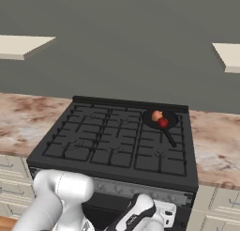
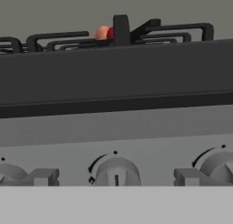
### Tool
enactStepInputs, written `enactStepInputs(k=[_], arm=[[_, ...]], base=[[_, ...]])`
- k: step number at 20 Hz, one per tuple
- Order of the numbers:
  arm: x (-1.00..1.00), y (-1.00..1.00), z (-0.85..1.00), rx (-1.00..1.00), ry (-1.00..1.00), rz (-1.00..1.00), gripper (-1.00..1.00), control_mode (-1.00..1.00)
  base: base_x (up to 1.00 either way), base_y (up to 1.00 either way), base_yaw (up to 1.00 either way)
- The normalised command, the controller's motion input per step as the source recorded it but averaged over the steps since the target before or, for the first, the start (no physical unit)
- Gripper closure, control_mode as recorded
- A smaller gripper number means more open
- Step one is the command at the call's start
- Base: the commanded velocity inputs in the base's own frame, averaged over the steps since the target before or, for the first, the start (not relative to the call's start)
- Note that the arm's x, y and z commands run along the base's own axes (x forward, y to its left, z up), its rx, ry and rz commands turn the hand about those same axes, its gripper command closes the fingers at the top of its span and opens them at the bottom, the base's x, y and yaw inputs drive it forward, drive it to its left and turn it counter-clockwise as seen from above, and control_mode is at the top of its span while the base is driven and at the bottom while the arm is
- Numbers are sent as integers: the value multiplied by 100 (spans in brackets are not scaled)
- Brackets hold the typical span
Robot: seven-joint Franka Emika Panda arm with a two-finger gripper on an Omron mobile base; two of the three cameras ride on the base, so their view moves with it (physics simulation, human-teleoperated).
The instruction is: Place the pan on the rear right burner on the stove. Then place the tomato and the onion in the pan and turn on the rear right burner.
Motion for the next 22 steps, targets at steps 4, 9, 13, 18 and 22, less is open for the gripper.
enactStepInputs(k=[4, 9, 13, 18, 22], arm=[[19, 0, -7, 0, 0, 0, -100, -100], [15, 0, -15, 0, 0, 0, -100, -100], [11, 0, -21, 0, 0, 0, -100, -100], [9, 0, -11, 0, 0, 0, -100, -100], [0, 0, 0, 0, 0, 0, -100, -100]], base=[[0, 0, 0], [0, 0, 0], [0, 0, 0], [0, 0, 0], [0, 0, 0]])
